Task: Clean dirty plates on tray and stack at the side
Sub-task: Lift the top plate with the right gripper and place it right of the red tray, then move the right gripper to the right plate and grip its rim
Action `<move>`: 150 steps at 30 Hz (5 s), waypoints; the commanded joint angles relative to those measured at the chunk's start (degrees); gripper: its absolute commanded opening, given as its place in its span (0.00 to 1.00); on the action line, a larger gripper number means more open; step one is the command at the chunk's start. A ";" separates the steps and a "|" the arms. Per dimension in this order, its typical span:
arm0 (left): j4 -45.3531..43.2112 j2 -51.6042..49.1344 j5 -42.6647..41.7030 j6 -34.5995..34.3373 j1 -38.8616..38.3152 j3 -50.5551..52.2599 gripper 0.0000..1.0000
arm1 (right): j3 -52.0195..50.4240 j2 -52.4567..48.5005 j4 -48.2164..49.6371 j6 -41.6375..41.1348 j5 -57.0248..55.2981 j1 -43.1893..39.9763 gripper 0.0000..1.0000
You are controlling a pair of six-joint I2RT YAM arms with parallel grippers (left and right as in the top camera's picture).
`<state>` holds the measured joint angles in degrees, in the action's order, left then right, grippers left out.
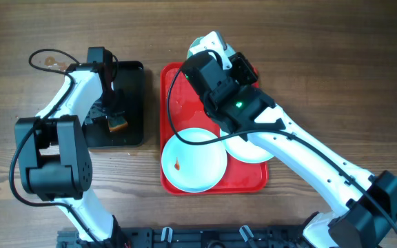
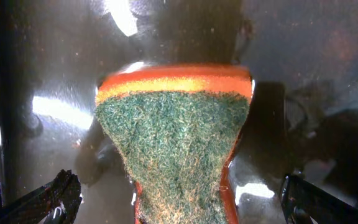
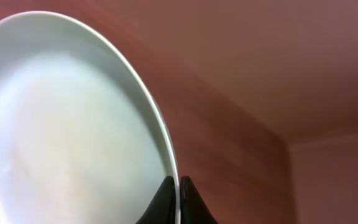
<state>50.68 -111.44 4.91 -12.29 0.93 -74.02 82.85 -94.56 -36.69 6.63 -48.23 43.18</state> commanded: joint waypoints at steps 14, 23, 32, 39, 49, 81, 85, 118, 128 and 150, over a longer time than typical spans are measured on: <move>-0.15 0.66 0.55 0.31 0.48 0.11 1.00 | 0.17 1.36 1.86 4.13 -2.01 -2.14 0.04; -0.15 0.66 0.55 0.31 0.48 0.11 1.00 | 0.07 1.31 4.11 5.53 -5.81 2.25 0.04; -0.15 0.66 0.55 0.31 0.48 0.11 1.00 | 0.09 1.38 -2.91 -8.04 12.46 -3.61 0.04; -0.15 0.66 0.55 0.31 0.48 0.11 1.00 | 0.09 6.60 -6.25 -19.02 60.67 -33.94 0.04; -0.15 0.66 0.55 0.31 0.48 0.11 1.00 | 0.07 6.88 0.70 0.79 -5.70 -2.10 0.04; -0.15 0.66 0.55 0.31 0.48 0.11 1.00 | -8.15 -5.16 -9.27 -20.76 44.24 -66.40 0.04; -0.15 0.66 0.55 0.31 0.48 0.11 1.00 | -8.31 -6.51 -7.23 -24.37 40.74 -68.22 0.06; -0.15 0.66 0.55 0.31 0.48 0.11 1.00 | -25.92 -2.71 -15.82 -24.63 51.56 -39.36 0.22; -0.15 0.66 0.55 0.31 0.48 0.11 1.00 | -25.92 -2.69 -14.05 -23.56 52.19 -39.36 0.05; -0.15 0.66 0.55 0.31 0.48 0.11 1.00 | -22.47 -2.71 12.79 -14.08 53.05 -29.44 0.04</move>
<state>50.63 -111.44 4.91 -12.27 0.93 -74.00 59.46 -97.47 -27.57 -10.33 4.43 11.99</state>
